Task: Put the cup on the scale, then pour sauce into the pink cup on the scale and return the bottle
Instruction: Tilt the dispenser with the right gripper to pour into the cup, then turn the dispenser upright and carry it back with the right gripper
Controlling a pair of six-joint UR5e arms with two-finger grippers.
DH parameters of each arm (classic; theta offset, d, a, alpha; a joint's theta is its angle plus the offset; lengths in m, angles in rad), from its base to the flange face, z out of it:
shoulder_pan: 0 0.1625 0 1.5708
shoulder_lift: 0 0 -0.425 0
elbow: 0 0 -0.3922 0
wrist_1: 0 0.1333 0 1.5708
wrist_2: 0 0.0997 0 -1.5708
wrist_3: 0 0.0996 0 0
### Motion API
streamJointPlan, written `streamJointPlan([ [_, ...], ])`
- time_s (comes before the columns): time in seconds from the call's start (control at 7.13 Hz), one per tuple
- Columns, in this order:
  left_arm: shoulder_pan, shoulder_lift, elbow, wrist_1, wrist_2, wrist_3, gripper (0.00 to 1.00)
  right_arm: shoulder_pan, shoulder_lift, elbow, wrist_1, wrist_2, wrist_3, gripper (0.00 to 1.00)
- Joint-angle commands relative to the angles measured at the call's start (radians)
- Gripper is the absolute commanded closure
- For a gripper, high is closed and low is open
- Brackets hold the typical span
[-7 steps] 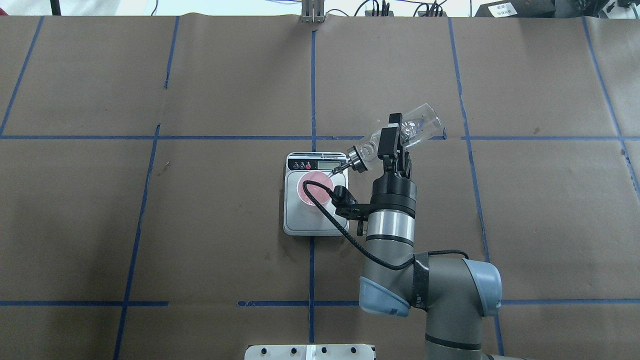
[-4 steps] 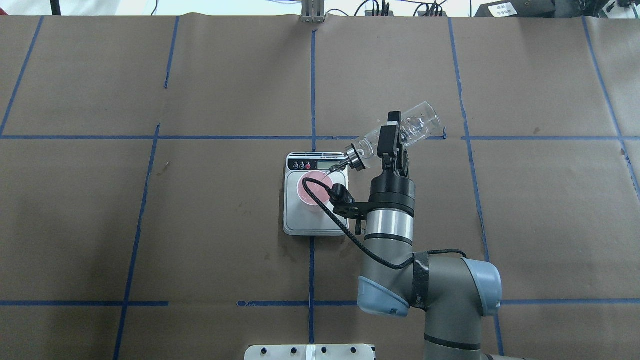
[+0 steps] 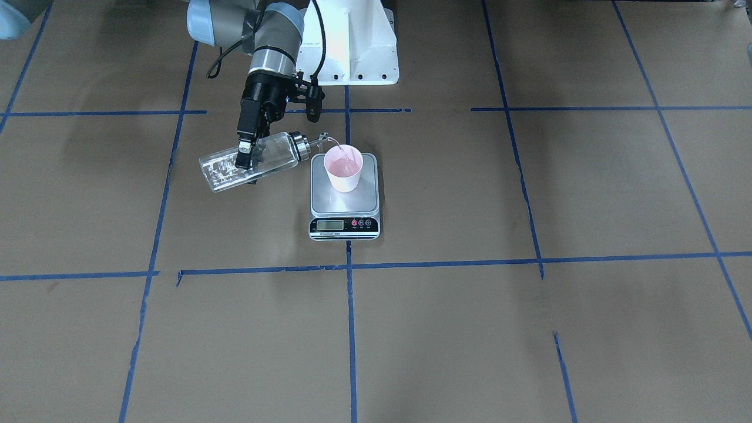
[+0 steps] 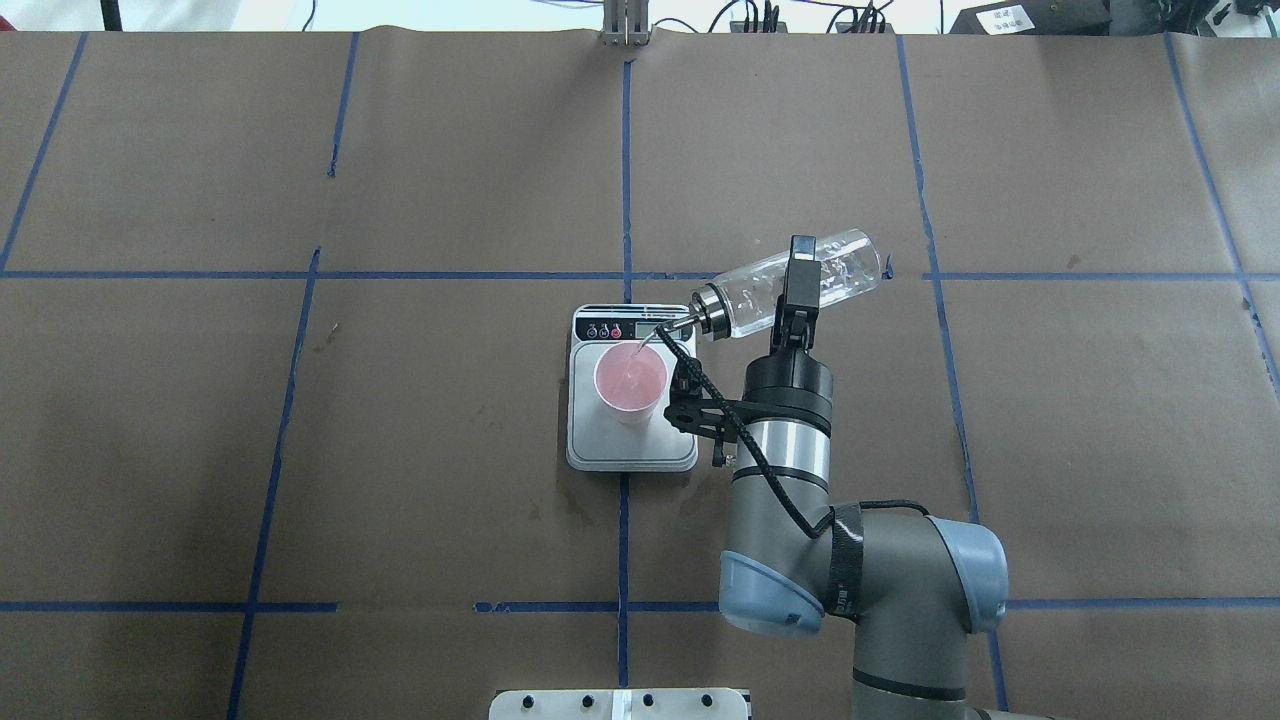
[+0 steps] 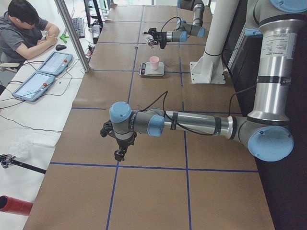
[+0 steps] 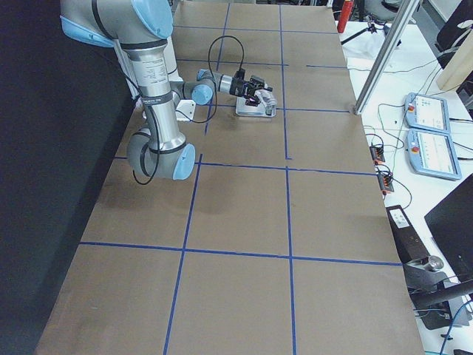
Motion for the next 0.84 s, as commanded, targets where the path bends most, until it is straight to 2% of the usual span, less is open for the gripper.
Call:
streamJointPlan([
  [0.0,0.0,-0.008,0.0,0.003,0.0,0.0,0.0,0.0,0.005,0.011,0.003,0.039,0.135,1.0],
  [0.28,-0.002,-0.008,-0.002,0.003,0.0,0.0,0.0,0.003,-0.009,0.139,0.003,0.161,0.247,1.0],
  [0.42,-0.002,-0.008,0.0,0.003,0.0,0.0,0.0,0.005,-0.009,0.184,0.003,0.191,0.311,1.0],
  [0.7,-0.002,-0.009,-0.002,0.003,0.0,0.0,0.0,0.006,-0.03,0.201,0.003,0.234,0.498,1.0],
])
